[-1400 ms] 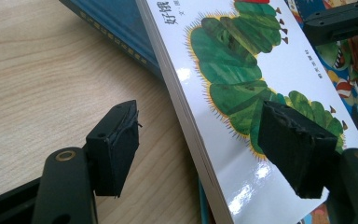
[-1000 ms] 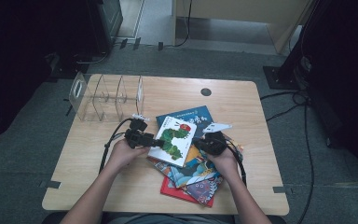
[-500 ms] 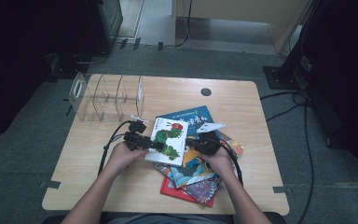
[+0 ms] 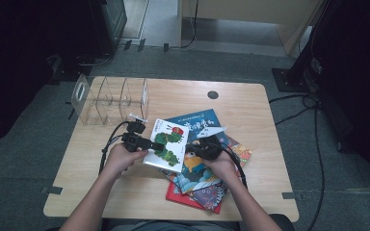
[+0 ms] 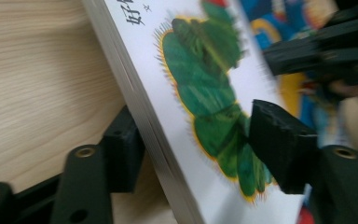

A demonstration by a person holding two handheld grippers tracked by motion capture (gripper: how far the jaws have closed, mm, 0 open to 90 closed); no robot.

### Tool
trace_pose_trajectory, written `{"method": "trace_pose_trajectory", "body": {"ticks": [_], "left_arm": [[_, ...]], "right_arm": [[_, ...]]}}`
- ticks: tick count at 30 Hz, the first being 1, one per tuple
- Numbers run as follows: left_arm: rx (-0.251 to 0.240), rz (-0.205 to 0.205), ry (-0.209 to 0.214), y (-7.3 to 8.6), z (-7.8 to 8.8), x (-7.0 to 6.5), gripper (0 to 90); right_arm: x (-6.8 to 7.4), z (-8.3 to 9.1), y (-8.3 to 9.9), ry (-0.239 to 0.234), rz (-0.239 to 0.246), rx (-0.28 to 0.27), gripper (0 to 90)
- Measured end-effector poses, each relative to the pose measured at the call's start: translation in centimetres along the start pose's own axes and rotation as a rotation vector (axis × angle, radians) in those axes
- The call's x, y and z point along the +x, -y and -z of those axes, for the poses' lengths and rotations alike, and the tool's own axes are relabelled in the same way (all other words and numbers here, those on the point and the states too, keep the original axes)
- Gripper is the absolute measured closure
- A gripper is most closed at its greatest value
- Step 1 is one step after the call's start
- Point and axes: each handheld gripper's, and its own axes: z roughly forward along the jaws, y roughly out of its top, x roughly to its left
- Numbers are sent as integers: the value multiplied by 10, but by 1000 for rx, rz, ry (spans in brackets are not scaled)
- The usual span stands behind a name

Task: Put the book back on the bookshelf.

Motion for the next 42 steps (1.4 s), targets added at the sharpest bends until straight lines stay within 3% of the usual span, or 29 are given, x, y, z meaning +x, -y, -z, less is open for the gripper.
{"method": "trace_pose_trajectory", "body": {"ticks": [2, 5, 10, 14, 17, 24, 30, 33, 37, 42], "left_arm": [[5, -8, 23, -4, 3, -7, 509], [38, -34, -28, -9, 4, -18, 517], [63, 0, -42, -16, 11, -20, 589], [74, 41, -29, -23, 17, -20, 677], [103, 15, -48, -29, 20, -26, 744], [158, -33, -115, -36, 27, -33, 778], [150, -40, -175, -33, 39, -32, 779], [143, -42, -197, -31, 48, -31, 779], [122, -27, -215, -27, 58, -27, 779], [111, -17, -237, -19, 68, -23, 779]], "right_arm": [[3, -4, -2, -16, 19, 1, 900], [11, -10, -5, -21, 41, 5, 900], [17, -14, -7, -32, 63, 9, 900], [22, -16, -9, -47, 82, 19, 900], [25, -19, -10, -60, 95, 15, 878], [27, -23, -15, -75, 118, 20, 799], [17, -17, -14, -28, 143, 19, 707], [10, -15, -13, -16, 131, 5, 674], [4, -13, -12, 14, 118, -6, 617], [1, -14, -14, 45, 141, -4, 561]]}}
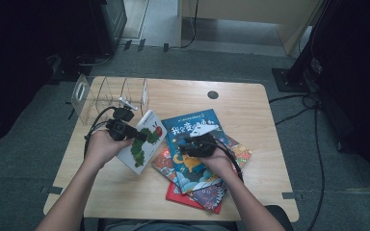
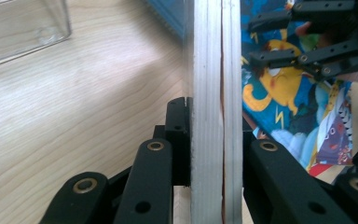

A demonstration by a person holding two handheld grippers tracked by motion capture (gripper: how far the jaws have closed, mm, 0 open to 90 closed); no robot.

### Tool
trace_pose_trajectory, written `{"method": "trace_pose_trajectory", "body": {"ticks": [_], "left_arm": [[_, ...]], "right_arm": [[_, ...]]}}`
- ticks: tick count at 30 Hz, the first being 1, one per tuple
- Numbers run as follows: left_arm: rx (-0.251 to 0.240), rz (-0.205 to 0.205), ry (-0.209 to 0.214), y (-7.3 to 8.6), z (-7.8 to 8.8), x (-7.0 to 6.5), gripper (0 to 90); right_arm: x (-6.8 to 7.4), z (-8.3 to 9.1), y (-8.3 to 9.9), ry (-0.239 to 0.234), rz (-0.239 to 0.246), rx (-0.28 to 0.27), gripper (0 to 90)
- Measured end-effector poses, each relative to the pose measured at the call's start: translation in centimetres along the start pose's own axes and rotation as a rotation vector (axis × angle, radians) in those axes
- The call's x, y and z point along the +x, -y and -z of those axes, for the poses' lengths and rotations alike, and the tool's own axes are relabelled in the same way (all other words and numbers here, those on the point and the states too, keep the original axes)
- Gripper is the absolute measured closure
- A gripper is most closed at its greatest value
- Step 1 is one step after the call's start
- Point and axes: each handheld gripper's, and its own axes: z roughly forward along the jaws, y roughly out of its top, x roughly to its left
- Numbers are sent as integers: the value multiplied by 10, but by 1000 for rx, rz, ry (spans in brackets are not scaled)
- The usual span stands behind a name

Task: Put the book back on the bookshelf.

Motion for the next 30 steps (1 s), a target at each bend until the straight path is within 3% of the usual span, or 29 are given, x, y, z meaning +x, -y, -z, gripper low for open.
{"method": "trace_pose_trajectory", "body": {"ticks": [7, 15, 19, 27, 30], "left_arm": [[-3, 26, -26, 10, 9, 9, 778], [-6, 66, -60, 19, 16, 22, 779], [-8, 107, -90, 20, 19, 29, 779], [-29, 197, -102, 17, 24, 41, 779], [-34, 213, -120, 13, 26, 44, 779]], "right_arm": [[2, 0, 0, 22, 34, 10, 520], [-1, -1, -1, 9, 15, 6, 521], [-2, -1, -1, 10, 13, 5, 521], [-2, -1, -1, 13, 14, 6, 521], [-2, -1, -1, 15, 19, 4, 522]]}}
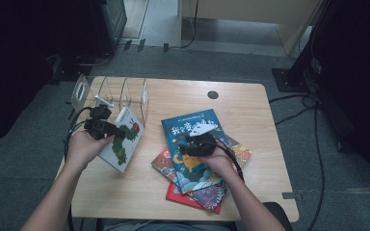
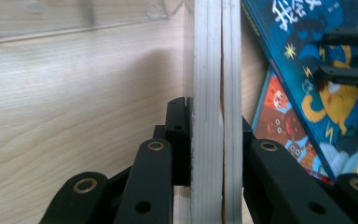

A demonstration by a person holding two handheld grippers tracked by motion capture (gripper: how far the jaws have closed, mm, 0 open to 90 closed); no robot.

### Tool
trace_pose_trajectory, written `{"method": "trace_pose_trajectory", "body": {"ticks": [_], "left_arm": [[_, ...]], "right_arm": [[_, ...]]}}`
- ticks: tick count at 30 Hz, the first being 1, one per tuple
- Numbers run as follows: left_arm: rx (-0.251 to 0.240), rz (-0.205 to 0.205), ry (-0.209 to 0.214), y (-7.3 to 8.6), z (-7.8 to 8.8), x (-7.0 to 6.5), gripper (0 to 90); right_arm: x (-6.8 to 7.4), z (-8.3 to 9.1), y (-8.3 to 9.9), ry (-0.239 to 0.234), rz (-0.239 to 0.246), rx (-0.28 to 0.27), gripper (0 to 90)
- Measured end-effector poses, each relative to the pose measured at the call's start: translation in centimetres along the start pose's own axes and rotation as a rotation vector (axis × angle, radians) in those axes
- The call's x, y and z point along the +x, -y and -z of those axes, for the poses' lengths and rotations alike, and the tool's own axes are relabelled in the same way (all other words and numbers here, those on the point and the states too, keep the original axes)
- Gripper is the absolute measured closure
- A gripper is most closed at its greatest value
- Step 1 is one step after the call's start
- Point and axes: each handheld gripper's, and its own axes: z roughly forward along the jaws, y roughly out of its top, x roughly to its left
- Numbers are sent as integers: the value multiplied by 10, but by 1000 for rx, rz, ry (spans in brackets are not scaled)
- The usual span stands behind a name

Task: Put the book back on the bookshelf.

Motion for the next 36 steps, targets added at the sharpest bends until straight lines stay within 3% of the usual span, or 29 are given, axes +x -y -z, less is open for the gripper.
{"method": "trace_pose_trajectory", "body": {"ticks": [8, 16, 20, 25, 30, 36], "left_arm": [[-13, 19, -27, -18, -2, -1, 778], [-14, 69, -28, -35, -6, 3, 778], [-25, 76, -56, -49, -5, -1, 778], [-31, 106, -46, -64, -7, 0, 778], [-36, 136, -68, -77, -12, 2, 778], [-31, 138, -79, -90, -18, 4, 776]], "right_arm": [[0, 0, 0, 0, -5, 2, 527], [0, 0, 0, 2, -1, 3, 528], [0, -1, -1, 6, 3, 2, 533], [0, -1, -1, 7, 5, 1, 535], [-1, -1, -1, 6, 5, 2, 538], [-1, -2, -1, 7, 6, 1, 539]]}}
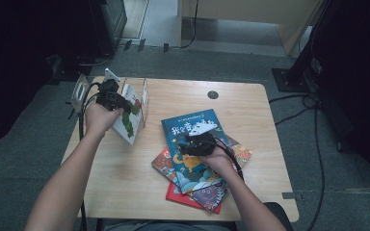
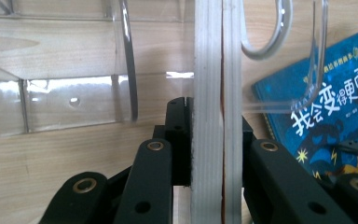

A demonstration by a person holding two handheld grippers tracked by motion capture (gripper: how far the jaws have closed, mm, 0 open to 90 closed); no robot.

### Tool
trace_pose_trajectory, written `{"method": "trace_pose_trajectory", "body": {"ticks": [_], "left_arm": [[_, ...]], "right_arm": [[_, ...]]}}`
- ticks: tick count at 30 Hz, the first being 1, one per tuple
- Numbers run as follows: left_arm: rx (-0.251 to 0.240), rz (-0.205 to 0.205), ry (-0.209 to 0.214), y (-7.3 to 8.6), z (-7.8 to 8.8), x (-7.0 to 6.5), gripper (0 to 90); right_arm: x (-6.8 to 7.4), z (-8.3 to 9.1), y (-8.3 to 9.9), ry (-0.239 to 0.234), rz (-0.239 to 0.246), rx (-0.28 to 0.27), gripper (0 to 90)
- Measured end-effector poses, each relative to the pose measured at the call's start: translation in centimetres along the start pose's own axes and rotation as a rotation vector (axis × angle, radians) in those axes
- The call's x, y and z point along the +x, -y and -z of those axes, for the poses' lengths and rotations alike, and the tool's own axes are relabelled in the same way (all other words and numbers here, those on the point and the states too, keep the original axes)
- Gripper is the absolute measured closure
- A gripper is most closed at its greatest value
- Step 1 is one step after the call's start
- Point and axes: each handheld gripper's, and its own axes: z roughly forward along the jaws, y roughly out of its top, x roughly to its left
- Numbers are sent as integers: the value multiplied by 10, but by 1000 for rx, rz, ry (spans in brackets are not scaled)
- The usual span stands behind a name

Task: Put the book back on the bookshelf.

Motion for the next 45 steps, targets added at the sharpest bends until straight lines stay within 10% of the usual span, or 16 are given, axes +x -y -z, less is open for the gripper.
{"method": "trace_pose_trajectory", "body": {"ticks": [21, 45], "left_arm": [[14, 50, -14, -23, -22, 0, 768], [-41, 17, 10, -27, 5, -7, 712]], "right_arm": [[0, 0, 0, 0, 0, 0, 538], [0, 0, 0, -2, -1, 1, 539]]}}
